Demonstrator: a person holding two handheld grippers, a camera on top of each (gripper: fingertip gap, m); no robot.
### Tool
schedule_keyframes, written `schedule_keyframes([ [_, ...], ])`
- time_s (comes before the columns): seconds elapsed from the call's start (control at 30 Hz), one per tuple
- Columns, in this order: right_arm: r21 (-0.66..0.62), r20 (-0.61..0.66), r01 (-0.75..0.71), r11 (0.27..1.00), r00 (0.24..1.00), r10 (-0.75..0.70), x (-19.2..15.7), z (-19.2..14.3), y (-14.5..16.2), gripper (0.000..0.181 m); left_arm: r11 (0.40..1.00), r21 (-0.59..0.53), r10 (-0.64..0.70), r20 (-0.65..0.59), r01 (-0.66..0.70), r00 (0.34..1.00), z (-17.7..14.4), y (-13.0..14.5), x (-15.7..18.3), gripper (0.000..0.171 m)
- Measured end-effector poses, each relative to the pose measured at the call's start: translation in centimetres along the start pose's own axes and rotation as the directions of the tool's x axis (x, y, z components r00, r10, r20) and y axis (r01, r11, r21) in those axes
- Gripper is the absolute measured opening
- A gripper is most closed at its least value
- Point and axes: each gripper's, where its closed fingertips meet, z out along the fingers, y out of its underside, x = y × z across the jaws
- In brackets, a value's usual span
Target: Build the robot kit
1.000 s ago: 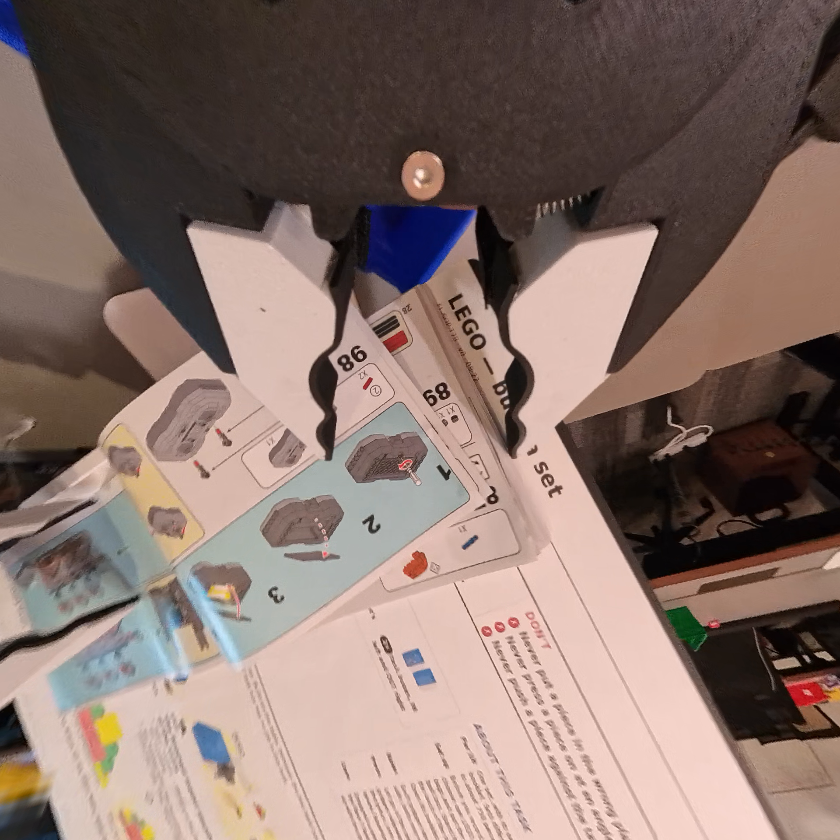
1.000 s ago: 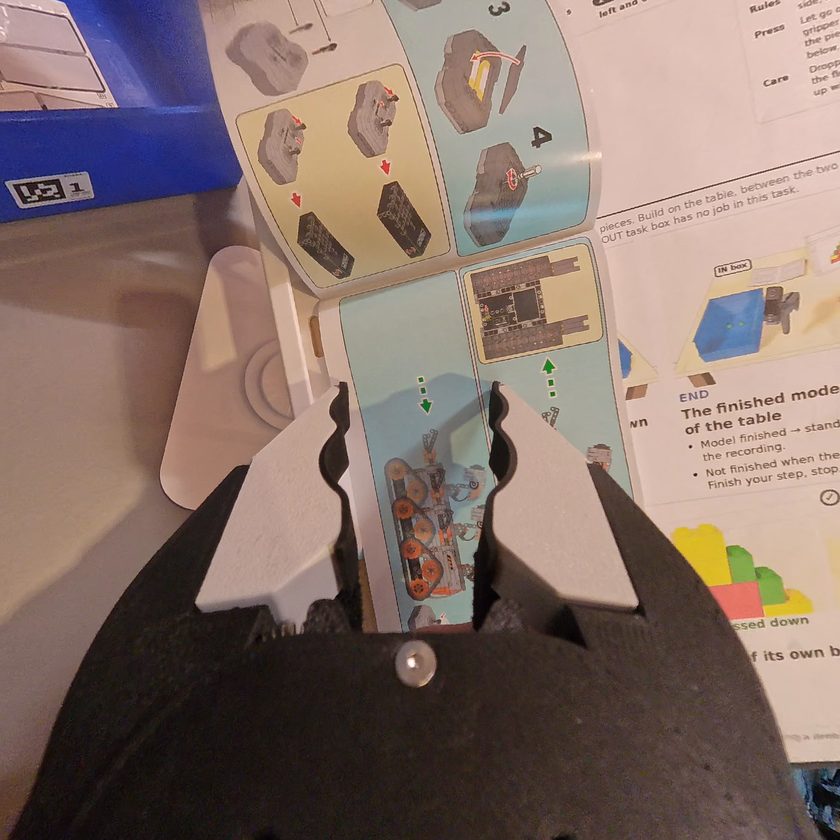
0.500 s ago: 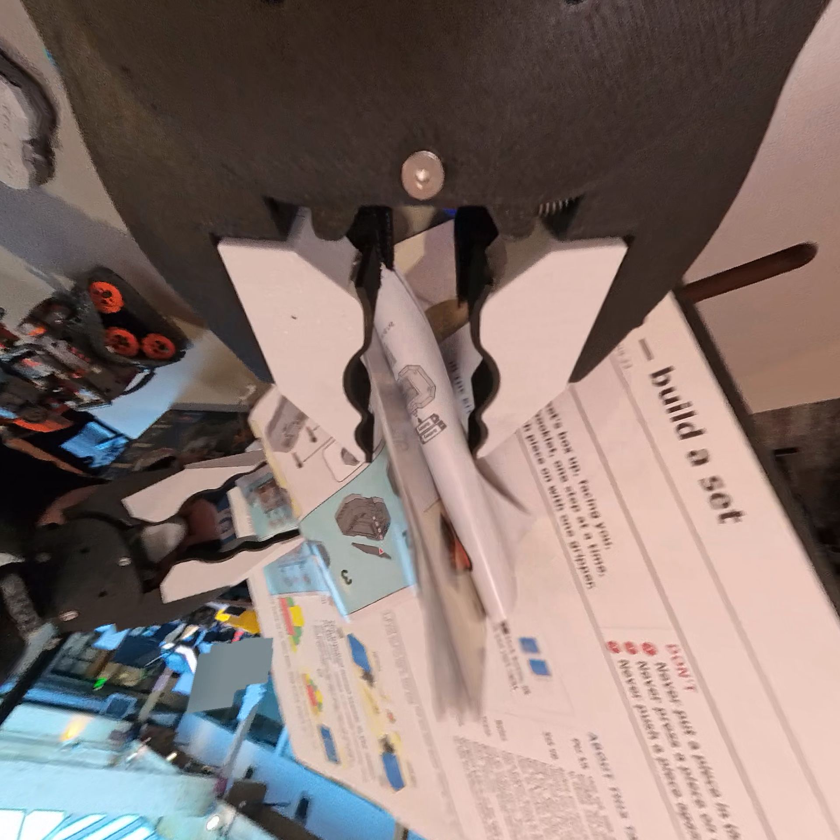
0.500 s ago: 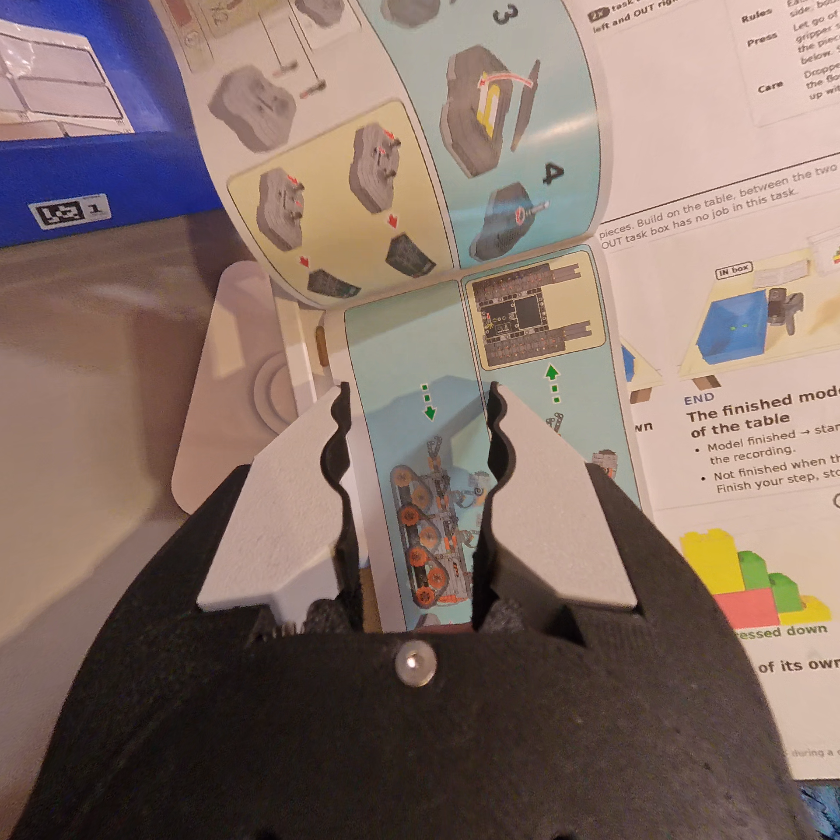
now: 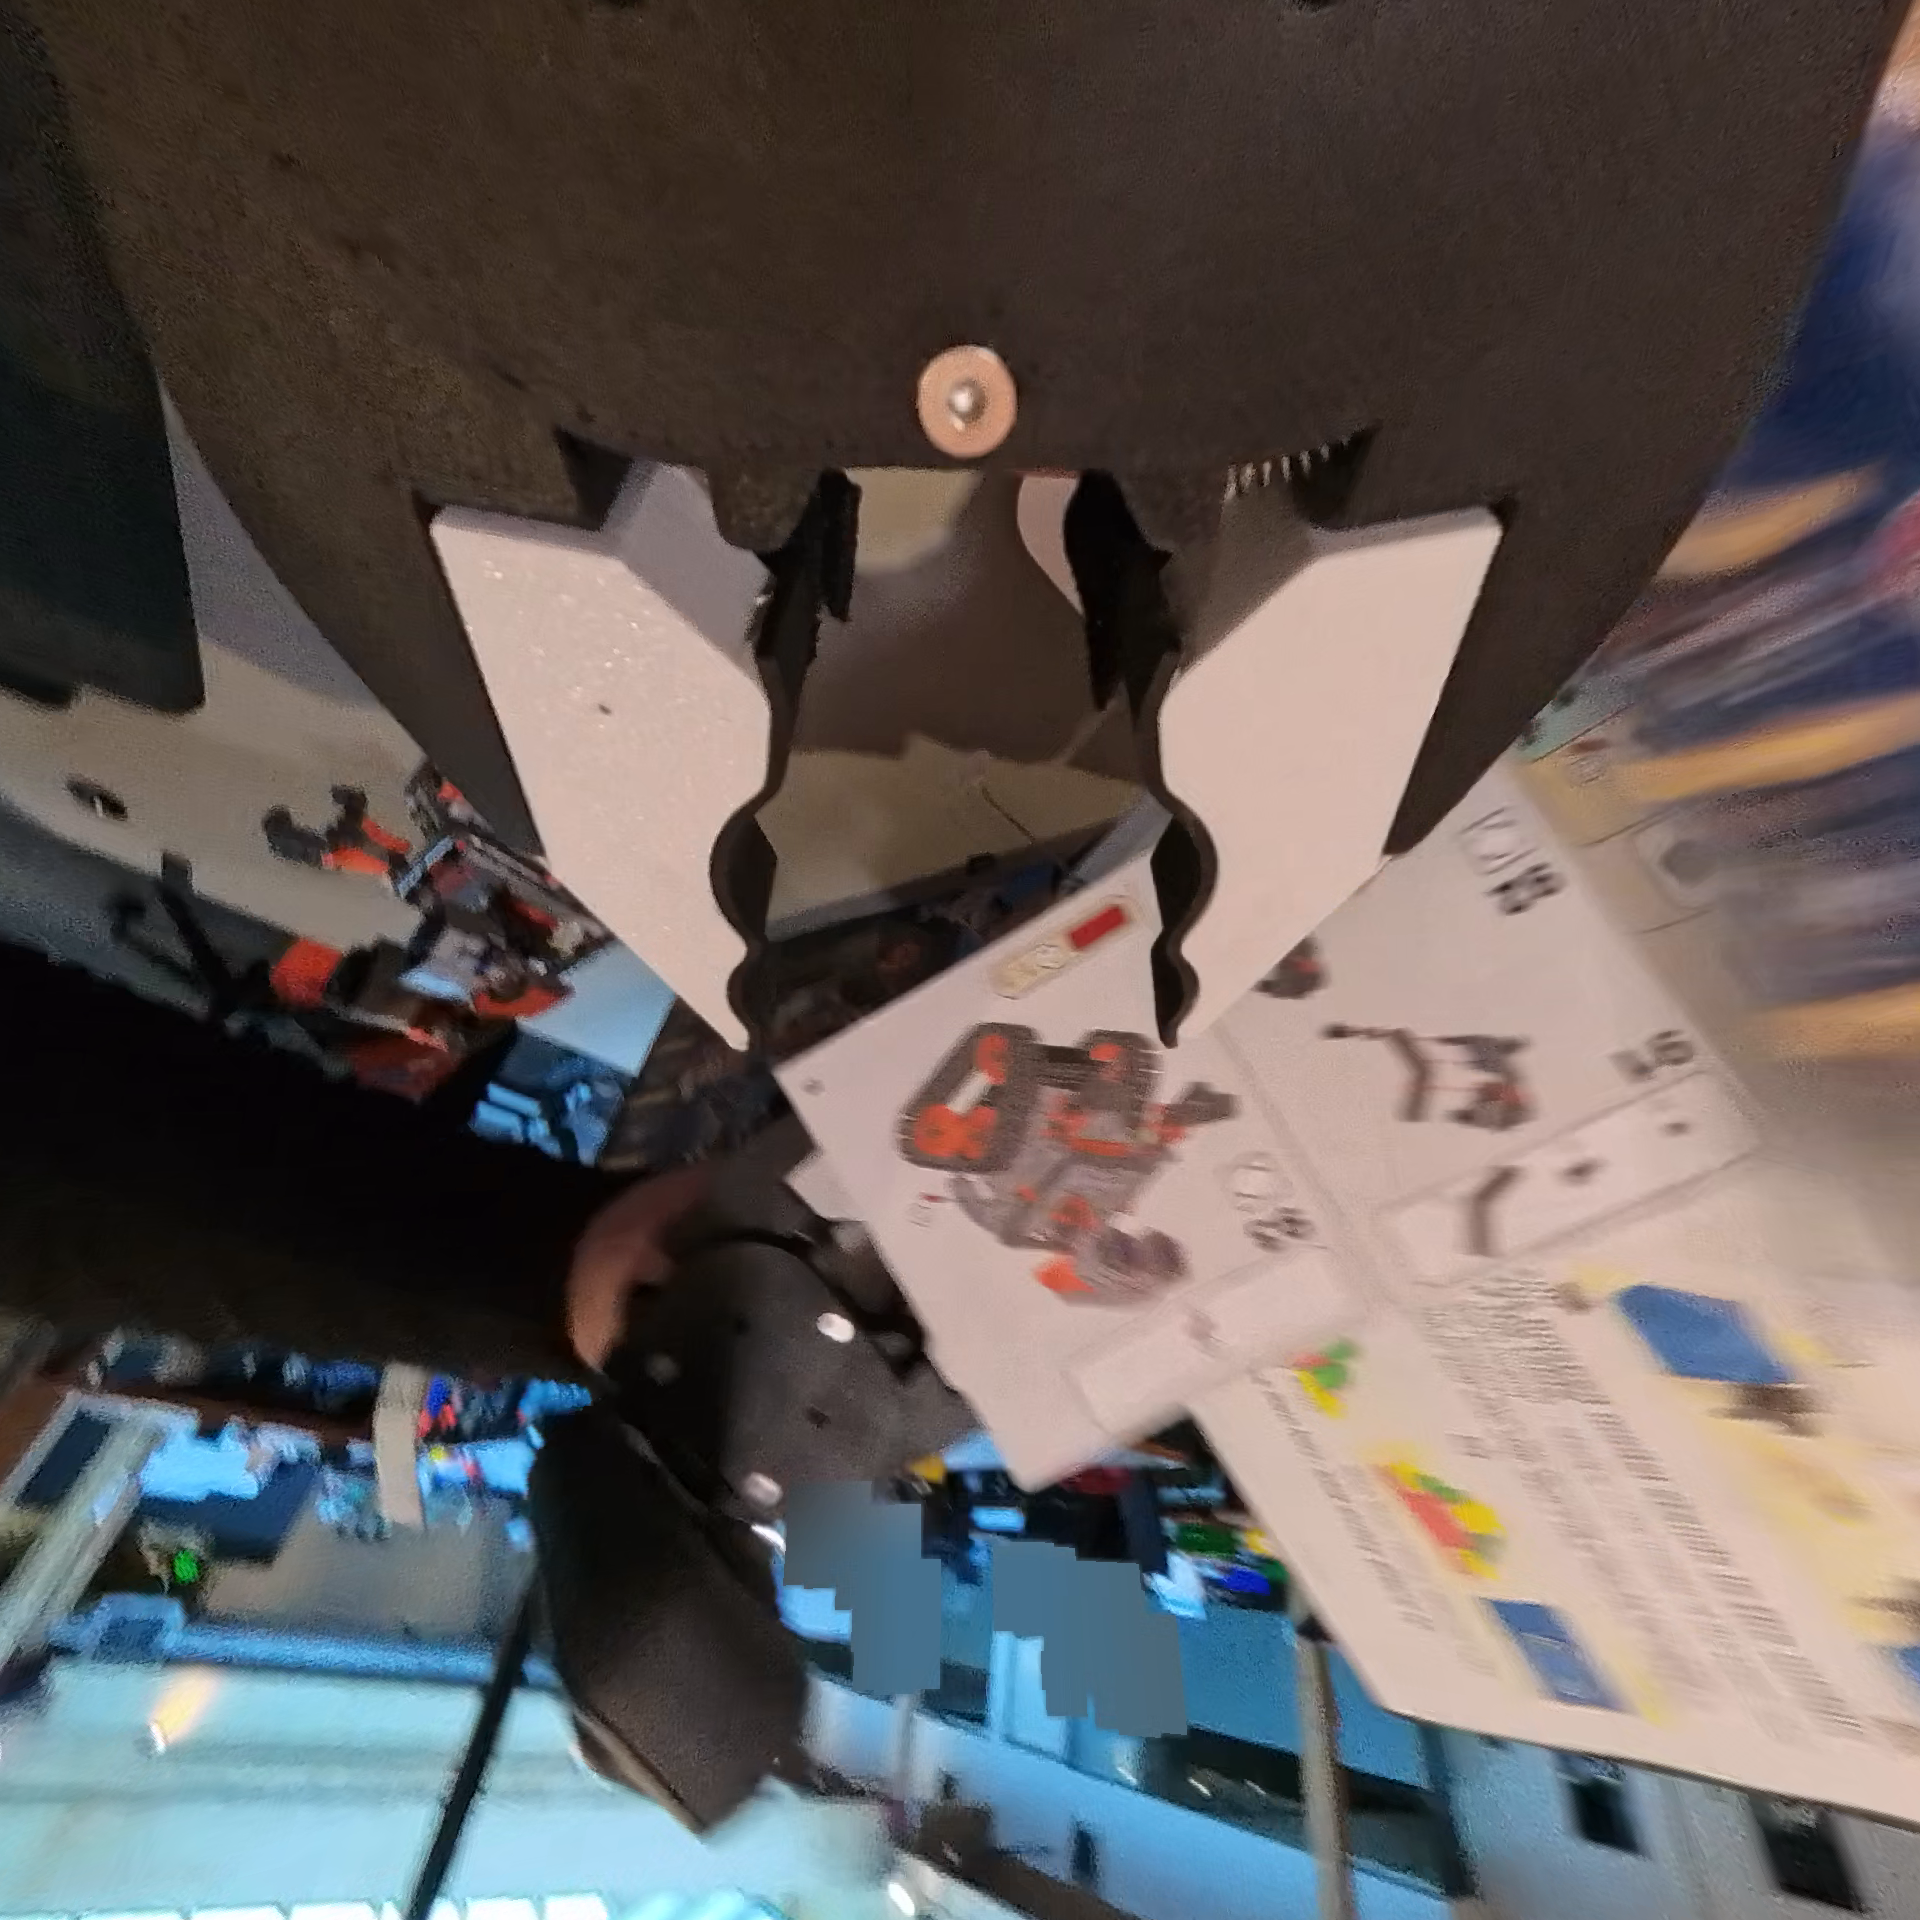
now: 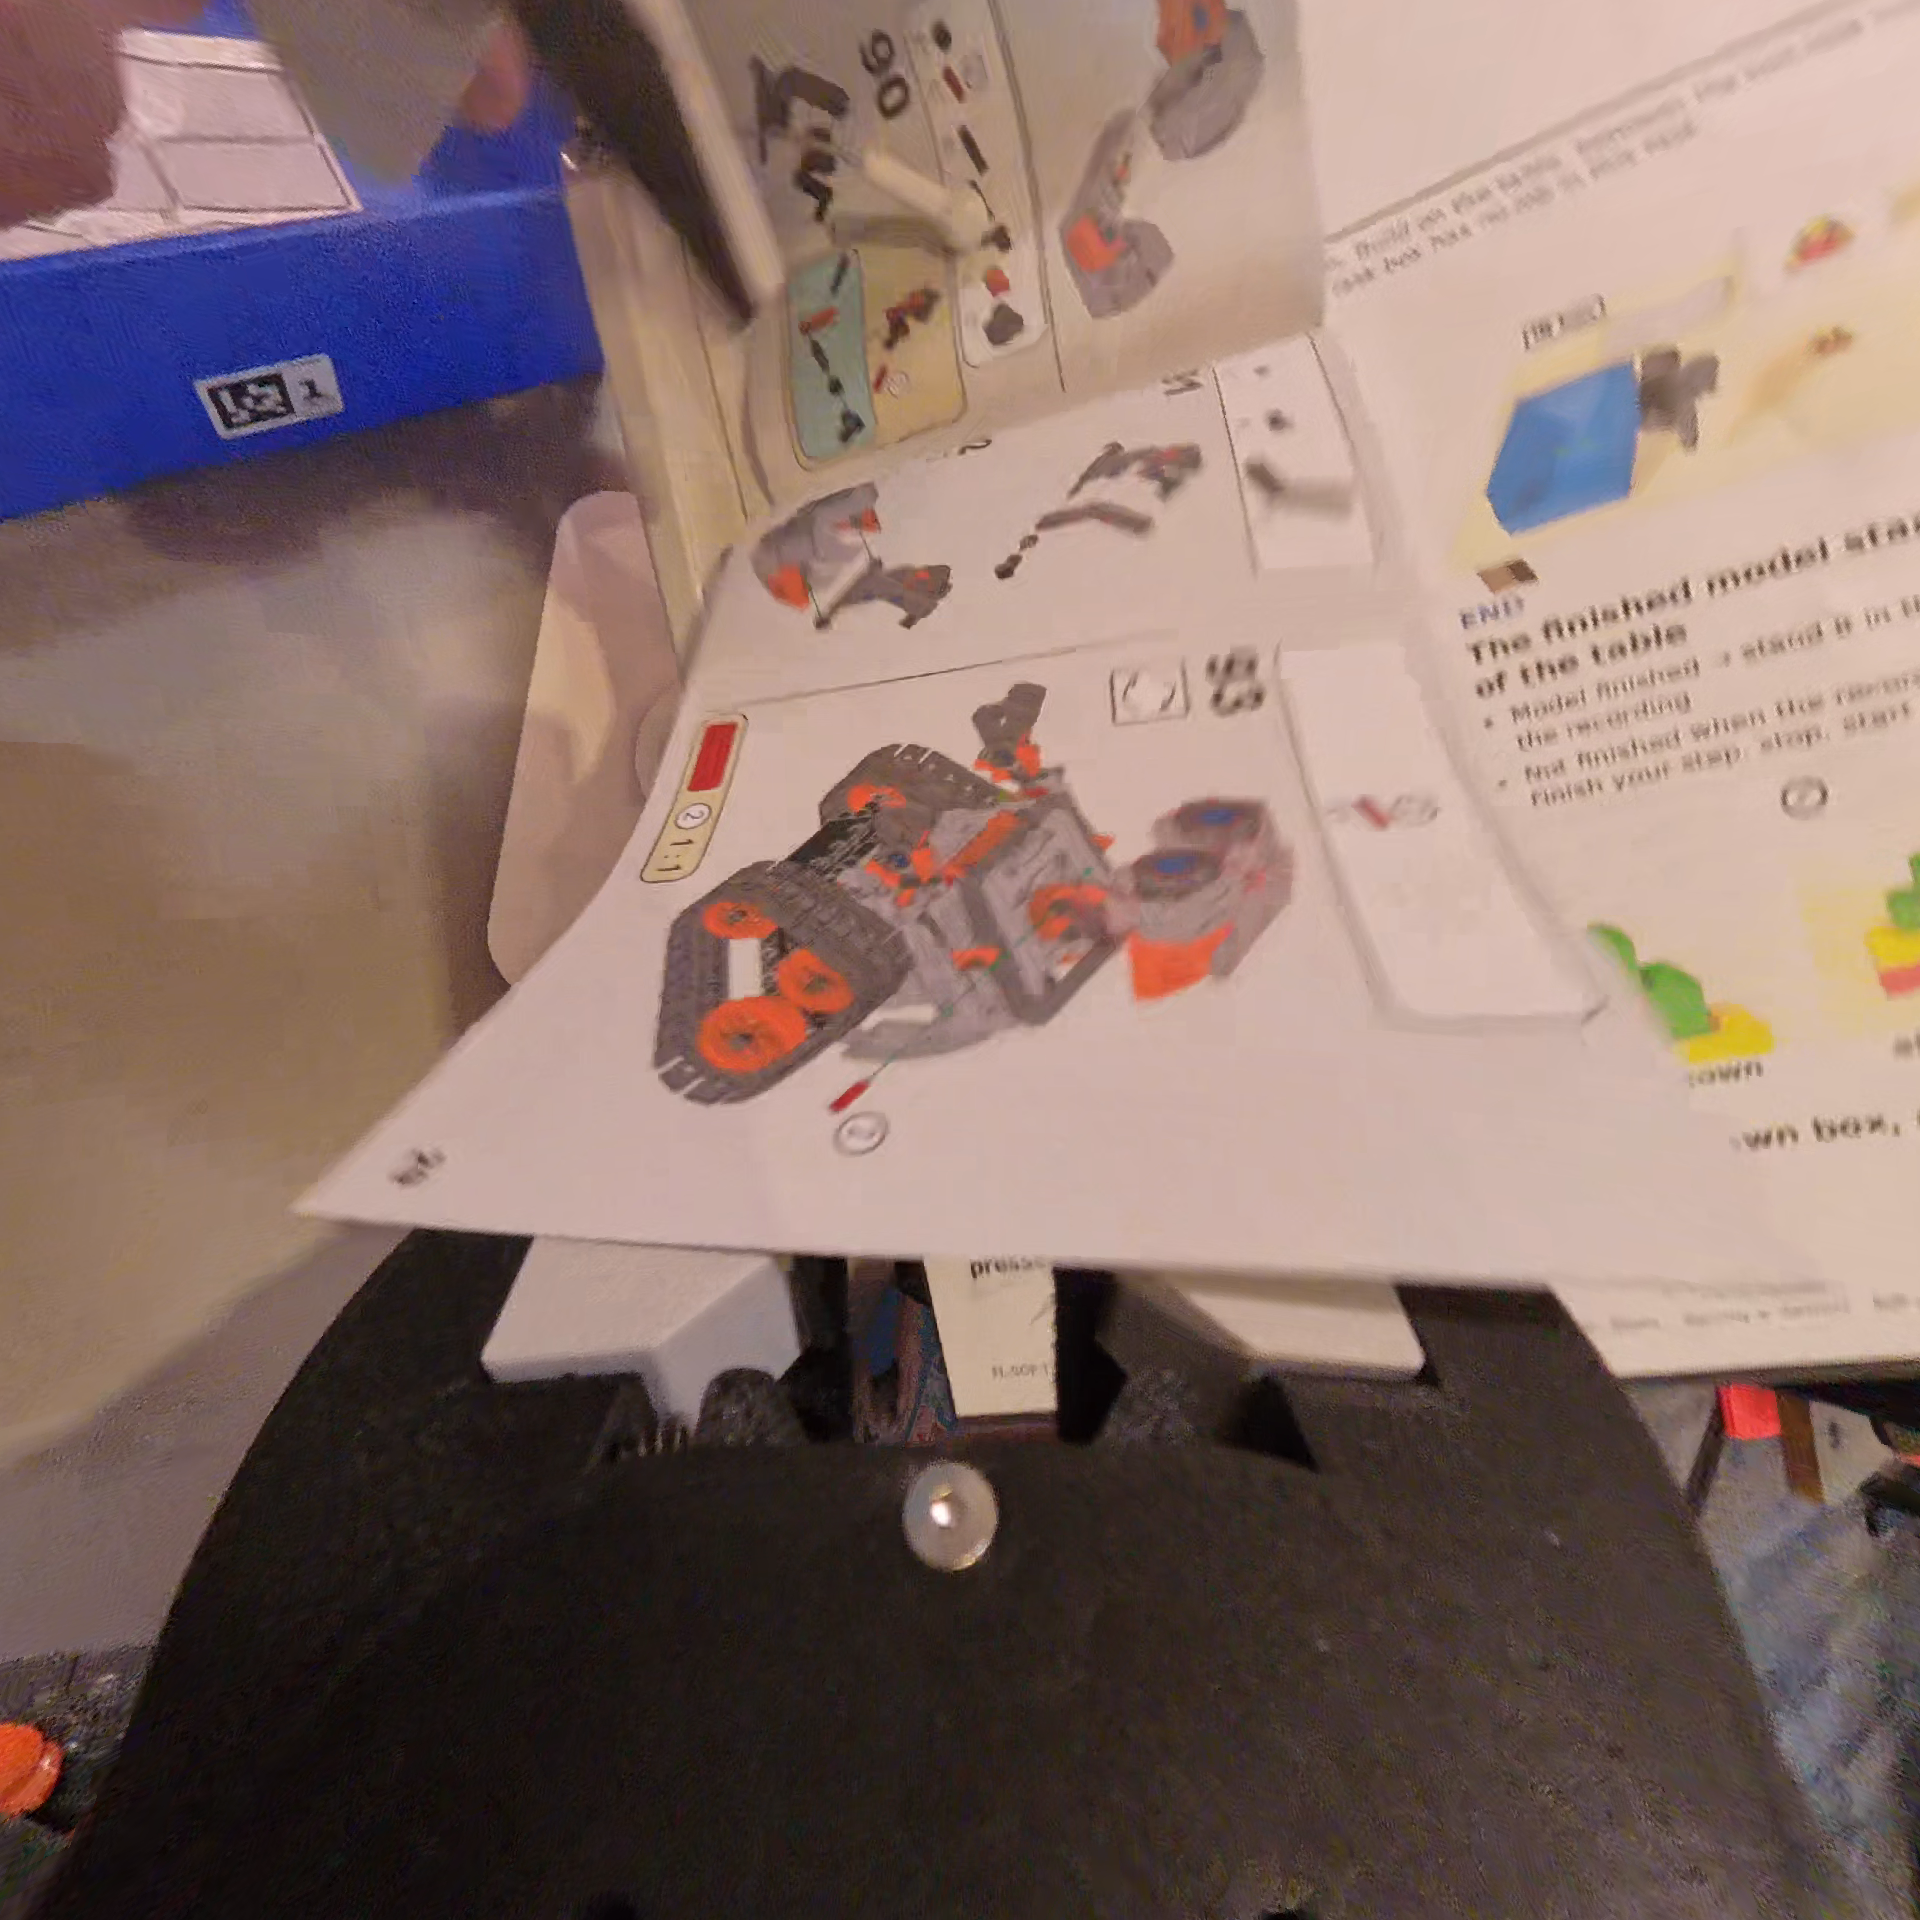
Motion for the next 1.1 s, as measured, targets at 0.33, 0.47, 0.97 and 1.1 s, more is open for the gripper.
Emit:
schedule_keyframes([
  [0.33,0.015,-0.049,-0.071,0.997,0.996,0.071,0.8,-1.2,0.7,0.05,0.971,-0.018,0.226,0.376,-0.237,0.899,-9.2,-2.9,-8.6,0.055],
  [0.47,-0.052,-0.384,-0.036,0.998,0.923,0.013,6.8,-4.7,1.2,0.049,0.986,-0.146,0.151,0.54,-0.084,0.828,-14.7,-0.4,-17.3,0.069],
  [0.97,0.237,-0.748,-0.034,0.971,0.632,0.205,13.7,-14.3,-7.4,0.016,0.986,-0.14,-0.001,0.548,0.092,0.837,-15.3,4.1,-20.3,0.023],
  [1.1,0.367,-0.591,-0.116,0.923,0.737,0.327,13.8,-15.4,-8.0,0.024,0.983,-0.164,0.01,0.514,0.087,0.858,-14.9,5.2,-19.6,0.015],
])
